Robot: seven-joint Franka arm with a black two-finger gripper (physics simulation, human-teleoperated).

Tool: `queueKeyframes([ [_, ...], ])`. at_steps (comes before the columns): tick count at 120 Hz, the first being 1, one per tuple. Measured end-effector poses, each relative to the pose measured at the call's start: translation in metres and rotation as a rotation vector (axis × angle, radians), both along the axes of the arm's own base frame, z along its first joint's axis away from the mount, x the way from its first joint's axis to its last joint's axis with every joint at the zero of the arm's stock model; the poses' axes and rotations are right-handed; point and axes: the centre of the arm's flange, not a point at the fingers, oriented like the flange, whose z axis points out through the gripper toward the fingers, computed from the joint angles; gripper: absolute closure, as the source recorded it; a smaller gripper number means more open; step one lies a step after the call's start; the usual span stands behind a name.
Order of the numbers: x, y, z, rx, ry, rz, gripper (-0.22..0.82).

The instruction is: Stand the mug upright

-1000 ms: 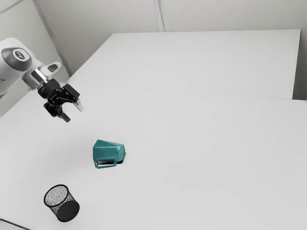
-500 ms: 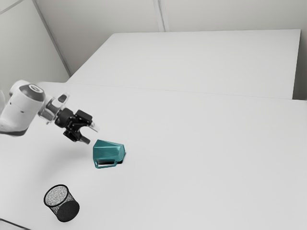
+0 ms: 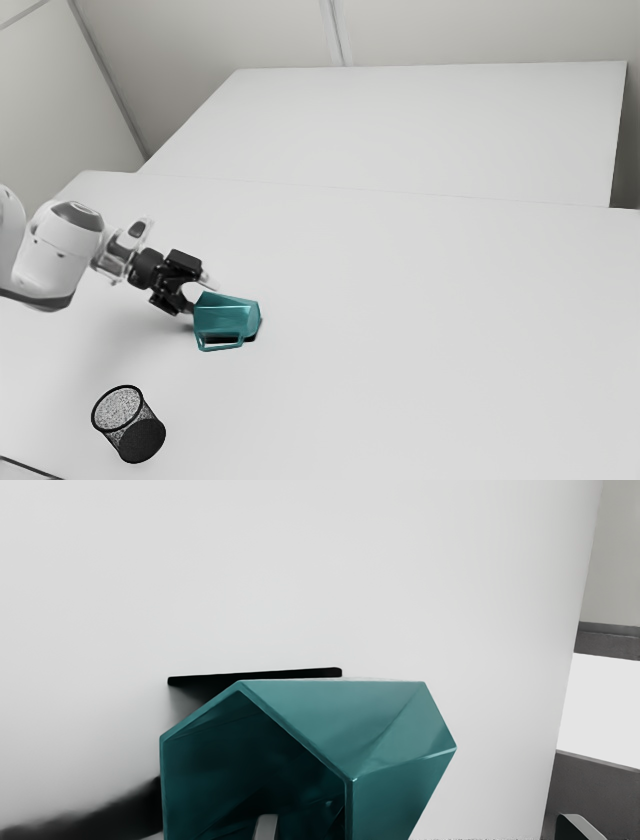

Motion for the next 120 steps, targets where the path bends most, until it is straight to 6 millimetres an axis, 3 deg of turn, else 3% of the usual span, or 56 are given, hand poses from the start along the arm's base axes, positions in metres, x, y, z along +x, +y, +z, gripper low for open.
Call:
queueKeyframes([
  [5,0.000,-0.002,-0.001,-0.013,-0.003,-0.005,0.02],
  [24,0.000,-0.005,-0.001,-0.037,-0.021,-0.021,0.43],
  [36,0.001,-0.005,0.001,-0.043,-0.034,-0.032,0.59],
  [53,0.002,-0.007,0.004,-0.048,-0.050,-0.046,0.70],
  [78,0.002,-0.008,0.008,-0.049,-0.070,-0.061,0.76],
  [92,0.001,-0.009,0.029,-0.056,-0.111,-0.076,0.77],
  [105,0.006,-0.014,0.074,-0.024,-0.187,-0.125,0.78],
  [120,0.029,-0.026,0.122,0.159,-0.212,-0.278,0.78],
])
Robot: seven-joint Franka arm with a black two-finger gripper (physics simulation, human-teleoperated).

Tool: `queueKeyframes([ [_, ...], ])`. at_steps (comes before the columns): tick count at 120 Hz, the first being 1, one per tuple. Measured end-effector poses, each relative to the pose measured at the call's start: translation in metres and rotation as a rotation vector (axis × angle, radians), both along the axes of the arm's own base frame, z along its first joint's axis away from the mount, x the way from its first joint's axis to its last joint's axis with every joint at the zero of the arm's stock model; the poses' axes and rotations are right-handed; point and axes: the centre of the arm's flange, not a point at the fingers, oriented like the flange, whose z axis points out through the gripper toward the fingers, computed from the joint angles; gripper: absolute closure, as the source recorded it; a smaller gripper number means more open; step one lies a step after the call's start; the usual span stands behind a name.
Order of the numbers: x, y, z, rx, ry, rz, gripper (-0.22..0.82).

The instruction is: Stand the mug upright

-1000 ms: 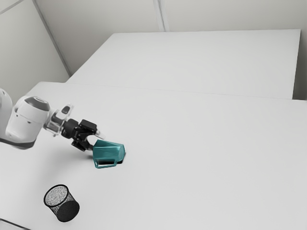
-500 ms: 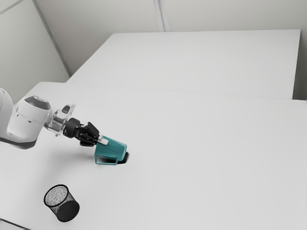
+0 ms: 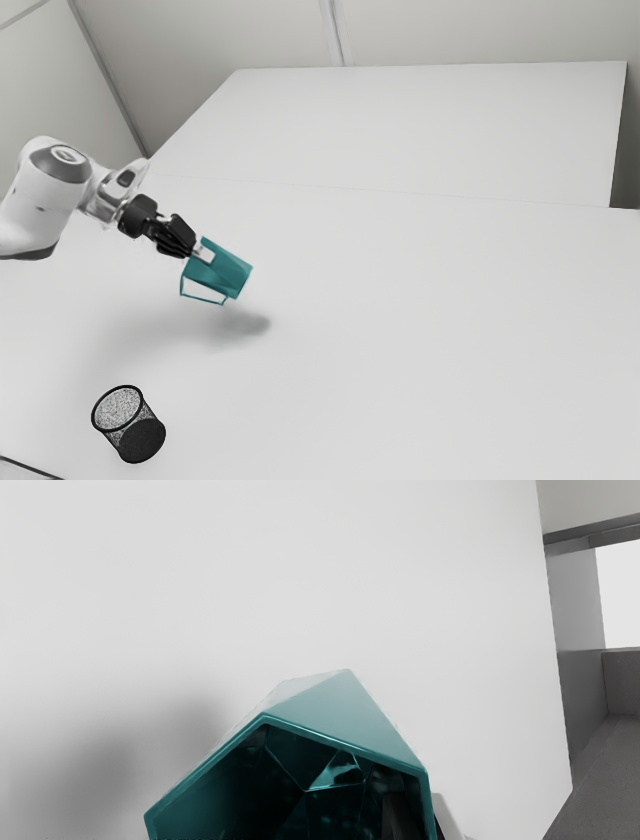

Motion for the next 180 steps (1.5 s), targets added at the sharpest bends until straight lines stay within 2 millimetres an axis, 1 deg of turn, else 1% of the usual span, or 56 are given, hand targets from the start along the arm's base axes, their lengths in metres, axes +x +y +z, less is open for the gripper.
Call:
queueKeyframes([
  [6,0.009,-0.007,0.018,0.111,-0.007,-0.056,0.78],
  [10,0.014,-0.013,0.026,0.184,-0.006,-0.089,0.78],
  [23,0.030,-0.036,0.046,0.433,-0.006,-0.178,0.78],
  [28,0.035,-0.047,0.049,0.519,-0.009,-0.204,0.78],
  [36,0.043,-0.067,0.046,0.626,-0.020,-0.234,0.78],
  [41,0.046,-0.081,0.040,0.681,-0.023,-0.254,0.79],
  [51,0.049,-0.108,0.024,0.764,-0.025,-0.284,0.79],
  [58,0.052,-0.119,0.010,0.796,-0.021,-0.284,0.79],
  [64,0.055,-0.117,-0.002,0.810,-0.007,-0.262,0.79],
  [75,0.059,-0.096,-0.018,0.823,0.029,-0.188,0.79],
  [80,0.061,-0.090,-0.024,0.826,0.042,-0.162,0.79],
  [116,0.068,-0.090,-0.057,0.808,0.111,-0.049,0.78],
  [121,0.068,-0.090,-0.058,0.801,0.116,-0.033,0.74],
  [126,0.069,-0.090,-0.057,0.794,0.119,-0.018,0.65],
  [140,0.069,-0.091,-0.051,0.784,0.117,0.014,0.39],
  [145,0.068,-0.091,-0.045,0.783,0.112,0.025,0.32],
  [152,0.068,-0.091,-0.032,0.782,0.097,0.041,0.25],
  [168,0.073,-0.092,0.015,0.766,0.061,0.084,0.13],
  [180,0.089,-0.090,0.071,0.748,0.032,0.113,0.08],
])
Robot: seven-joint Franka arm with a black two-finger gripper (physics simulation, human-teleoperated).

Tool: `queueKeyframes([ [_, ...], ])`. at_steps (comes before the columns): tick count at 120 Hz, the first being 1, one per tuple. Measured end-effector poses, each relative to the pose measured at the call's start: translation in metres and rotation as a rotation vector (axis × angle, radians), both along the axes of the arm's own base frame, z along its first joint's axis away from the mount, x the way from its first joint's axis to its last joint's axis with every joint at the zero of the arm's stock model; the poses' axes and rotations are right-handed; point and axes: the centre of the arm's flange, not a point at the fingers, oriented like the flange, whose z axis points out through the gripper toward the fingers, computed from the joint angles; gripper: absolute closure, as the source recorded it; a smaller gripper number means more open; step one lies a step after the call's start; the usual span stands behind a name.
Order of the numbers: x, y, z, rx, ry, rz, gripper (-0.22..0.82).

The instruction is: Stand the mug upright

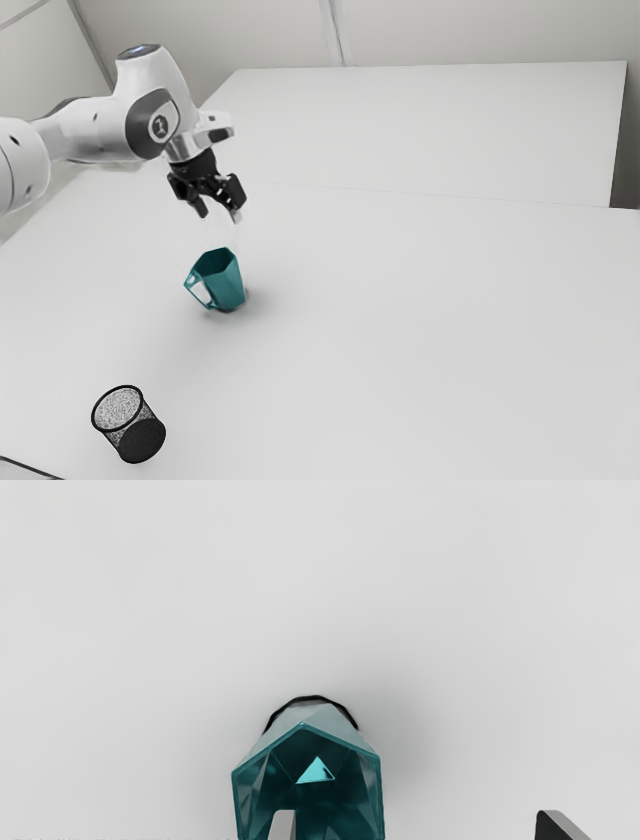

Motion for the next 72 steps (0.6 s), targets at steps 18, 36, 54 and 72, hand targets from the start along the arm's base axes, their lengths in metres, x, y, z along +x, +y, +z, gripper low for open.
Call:
queueKeyframes([
  [18,0.006,-0.001,0.090,-0.009,-0.051,0.007,0.04],
  [36,-0.004,-0.002,0.131,-0.014,-0.025,0.010,0.02],
  [54,-0.011,-0.002,0.130,-0.021,0.029,0.016,0.01],
  [72,-0.014,-0.003,0.127,-0.028,0.059,0.020,0.00],
])
